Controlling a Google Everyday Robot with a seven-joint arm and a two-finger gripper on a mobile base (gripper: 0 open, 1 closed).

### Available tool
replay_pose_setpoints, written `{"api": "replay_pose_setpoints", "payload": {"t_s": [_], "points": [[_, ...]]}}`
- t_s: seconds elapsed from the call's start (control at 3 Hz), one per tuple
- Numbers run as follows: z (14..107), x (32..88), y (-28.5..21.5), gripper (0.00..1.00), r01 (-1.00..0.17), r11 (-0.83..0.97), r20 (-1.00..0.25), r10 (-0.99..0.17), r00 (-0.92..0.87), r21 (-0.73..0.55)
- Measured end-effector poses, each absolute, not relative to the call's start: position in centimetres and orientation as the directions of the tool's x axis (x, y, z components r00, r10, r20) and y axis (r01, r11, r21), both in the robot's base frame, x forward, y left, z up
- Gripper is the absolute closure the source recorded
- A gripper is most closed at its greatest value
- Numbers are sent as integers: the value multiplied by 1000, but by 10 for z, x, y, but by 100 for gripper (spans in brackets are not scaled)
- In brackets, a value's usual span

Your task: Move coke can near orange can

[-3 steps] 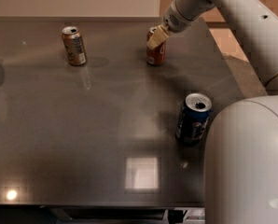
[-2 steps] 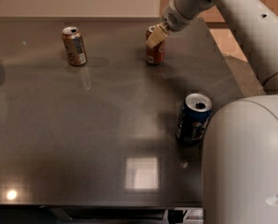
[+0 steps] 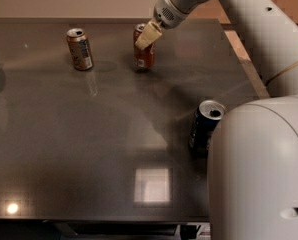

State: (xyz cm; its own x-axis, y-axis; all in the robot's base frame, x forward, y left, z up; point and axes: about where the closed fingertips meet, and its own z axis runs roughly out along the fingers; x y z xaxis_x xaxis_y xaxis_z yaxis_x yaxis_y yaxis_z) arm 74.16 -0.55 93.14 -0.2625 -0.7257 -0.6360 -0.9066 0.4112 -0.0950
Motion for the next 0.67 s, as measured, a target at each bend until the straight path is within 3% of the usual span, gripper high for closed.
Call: {"api": "replay_pose_setpoints", "payload": {"t_s": [0.67], "points": [[931,731,62,100,-947,310,-639,-746,-188,-84]]}}
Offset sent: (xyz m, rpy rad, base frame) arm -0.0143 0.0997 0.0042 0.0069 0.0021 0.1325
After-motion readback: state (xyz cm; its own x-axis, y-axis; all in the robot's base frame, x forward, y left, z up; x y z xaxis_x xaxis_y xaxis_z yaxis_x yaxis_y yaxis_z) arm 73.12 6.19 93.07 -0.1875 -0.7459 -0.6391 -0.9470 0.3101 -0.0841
